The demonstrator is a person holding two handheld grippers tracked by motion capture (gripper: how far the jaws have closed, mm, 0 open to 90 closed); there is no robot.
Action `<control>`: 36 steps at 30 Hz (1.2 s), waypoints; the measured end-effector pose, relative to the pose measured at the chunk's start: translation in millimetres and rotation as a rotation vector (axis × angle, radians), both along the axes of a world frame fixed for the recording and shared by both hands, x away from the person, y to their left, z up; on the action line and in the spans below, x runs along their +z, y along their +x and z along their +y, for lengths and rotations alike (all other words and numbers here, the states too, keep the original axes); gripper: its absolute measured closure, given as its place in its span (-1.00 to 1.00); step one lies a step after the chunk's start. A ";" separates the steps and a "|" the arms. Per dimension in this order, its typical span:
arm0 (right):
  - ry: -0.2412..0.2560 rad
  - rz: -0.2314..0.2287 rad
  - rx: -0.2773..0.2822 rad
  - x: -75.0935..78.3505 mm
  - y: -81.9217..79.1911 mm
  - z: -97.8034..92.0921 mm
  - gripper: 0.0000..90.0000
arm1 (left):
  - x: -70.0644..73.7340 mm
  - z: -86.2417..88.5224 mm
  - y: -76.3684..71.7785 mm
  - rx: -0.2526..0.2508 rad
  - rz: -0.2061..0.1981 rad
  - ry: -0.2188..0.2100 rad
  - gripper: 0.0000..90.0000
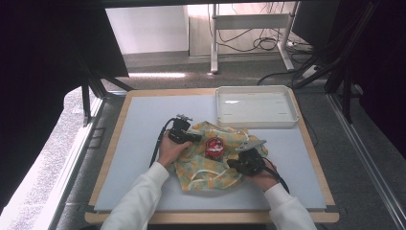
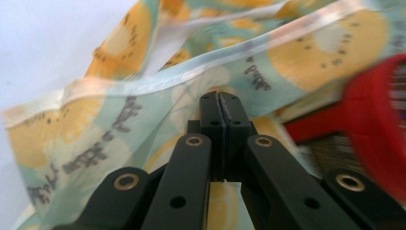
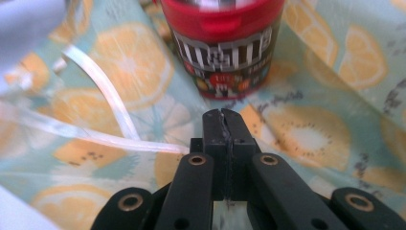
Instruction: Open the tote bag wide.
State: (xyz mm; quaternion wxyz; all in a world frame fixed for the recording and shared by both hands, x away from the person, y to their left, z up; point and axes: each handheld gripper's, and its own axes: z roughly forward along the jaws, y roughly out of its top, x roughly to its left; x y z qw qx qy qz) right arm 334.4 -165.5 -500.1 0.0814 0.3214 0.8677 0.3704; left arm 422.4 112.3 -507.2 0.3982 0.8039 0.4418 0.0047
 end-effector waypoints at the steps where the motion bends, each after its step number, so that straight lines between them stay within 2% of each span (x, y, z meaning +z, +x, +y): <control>1: 0.014 -0.010 0.000 3.5 -0.6 -1.4 0.97 | 3.8 2.3 -2.0 -0.007 0.000 -0.026 1.00; 2: 0.036 -0.020 0.003 7.1 -1.0 -3.1 0.97 | 7.4 4.6 -3.9 -0.015 0.000 -0.047 1.00; 5: 0.091 -0.039 0.002 16.7 -1.6 -7.4 0.97 | 18.0 8.9 -12.0 -0.025 -0.018 -0.065 1.00; 11: 0.119 -0.074 -0.004 27.1 -4.1 -11.3 0.97 | 34.4 15.0 -34.9 -0.060 -0.082 -0.079 1.00; 15: 0.129 -0.092 -0.009 32.6 -4.9 -13.2 0.97 | 39.1 20.7 -49.3 -0.067 -0.104 -0.092 1.00; 23: 0.169 -0.107 -0.008 42.2 -3.8 -14.1 0.97 | 32.7 20.9 -68.5 -0.091 -0.107 -0.109 1.00; 26: 0.172 -0.113 -0.012 44.9 -1.6 -12.1 0.97 | 28.0 18.6 -71.1 -0.102 -0.101 -0.082 1.00; 29: 0.168 -0.124 -0.014 48.3 2.7 -9.1 0.97 | 24.8 18.8 -72.5 -0.103 -0.093 -0.083 1.00; 33: 0.160 -0.138 -0.017 52.4 10.8 -3.4 0.97 | 20.6 20.0 -75.0 -0.101 -0.088 -0.062 1.00; 36: 0.156 -0.143 -0.017 53.8 16.4 1.2 0.97 | 18.8 21.6 -76.8 -0.097 -0.082 -0.067 1.00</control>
